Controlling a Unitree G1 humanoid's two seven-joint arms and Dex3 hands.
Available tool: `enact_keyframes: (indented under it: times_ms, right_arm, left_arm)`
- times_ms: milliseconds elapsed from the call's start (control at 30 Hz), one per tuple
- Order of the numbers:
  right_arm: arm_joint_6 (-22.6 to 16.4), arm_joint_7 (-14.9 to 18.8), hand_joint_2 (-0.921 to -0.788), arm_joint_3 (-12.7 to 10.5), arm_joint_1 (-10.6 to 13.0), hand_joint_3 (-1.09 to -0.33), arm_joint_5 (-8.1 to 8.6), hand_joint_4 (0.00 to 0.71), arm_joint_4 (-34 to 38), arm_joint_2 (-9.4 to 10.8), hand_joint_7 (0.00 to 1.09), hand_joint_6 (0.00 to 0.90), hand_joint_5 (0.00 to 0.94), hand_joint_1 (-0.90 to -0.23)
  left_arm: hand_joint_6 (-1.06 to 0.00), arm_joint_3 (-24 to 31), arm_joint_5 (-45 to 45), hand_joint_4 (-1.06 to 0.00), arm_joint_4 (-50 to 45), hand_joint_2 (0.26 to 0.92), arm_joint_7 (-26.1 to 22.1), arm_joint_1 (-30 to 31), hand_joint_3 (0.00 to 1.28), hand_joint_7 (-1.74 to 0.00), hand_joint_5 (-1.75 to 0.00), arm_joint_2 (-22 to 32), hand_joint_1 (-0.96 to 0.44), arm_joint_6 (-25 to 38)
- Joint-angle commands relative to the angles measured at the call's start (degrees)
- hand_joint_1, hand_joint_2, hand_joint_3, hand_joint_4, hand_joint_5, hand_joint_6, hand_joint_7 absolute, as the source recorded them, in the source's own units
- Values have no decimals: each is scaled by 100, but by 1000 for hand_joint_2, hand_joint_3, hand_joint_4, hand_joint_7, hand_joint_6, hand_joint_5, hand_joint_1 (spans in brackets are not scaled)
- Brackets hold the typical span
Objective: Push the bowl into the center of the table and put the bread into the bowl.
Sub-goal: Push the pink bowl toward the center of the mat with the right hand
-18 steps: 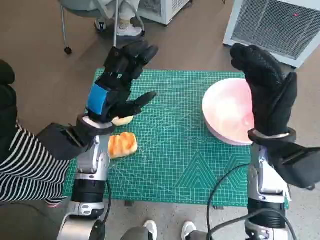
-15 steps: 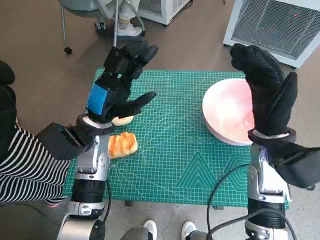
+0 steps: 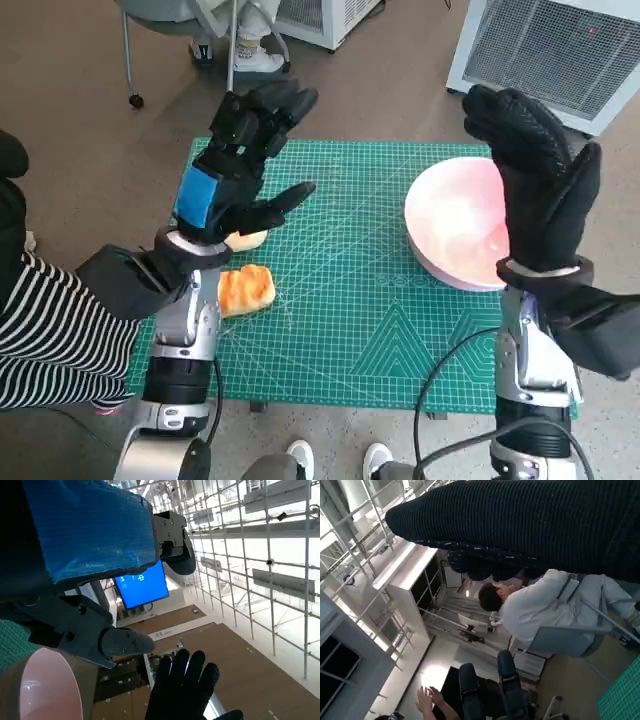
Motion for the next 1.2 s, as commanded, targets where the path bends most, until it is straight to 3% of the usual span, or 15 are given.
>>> enact_keyframes:
  times_ms: [33, 800, 1000, 1200]
  right_arm:
    - [100, -9, -921, 5, 175, -673, -10, 254, 9, 7, 344, 209, 0, -697]
    - [179, -21, -921, -28, 267, -666, -19, 254, -106, -35, 340, 213, 0, -699]
    - [90, 45, -921, -172, 297, -677, -2, 239, -3, -210, 325, 185, 0, -707]
    - [-105, 167, -921, -563, 225, -711, 170, 217, 439, -526, 314, 163, 0, -699]
  left_arm:
    - [1, -47, -19, -169, -118, 861, 10, -96, 285, -798, -314, 0, -82, 83]
    - [1, -84, -22, -154, -272, 857, 42, 13, 295, -795, -329, -15, -82, 191]
    - [1, -77, -40, -152, -255, 856, 37, 27, 296, -793, -332, -25, -83, 190]
    - [1, -51, -85, -149, -197, 855, 15, 24, 297, -791, -334, -36, -85, 182]
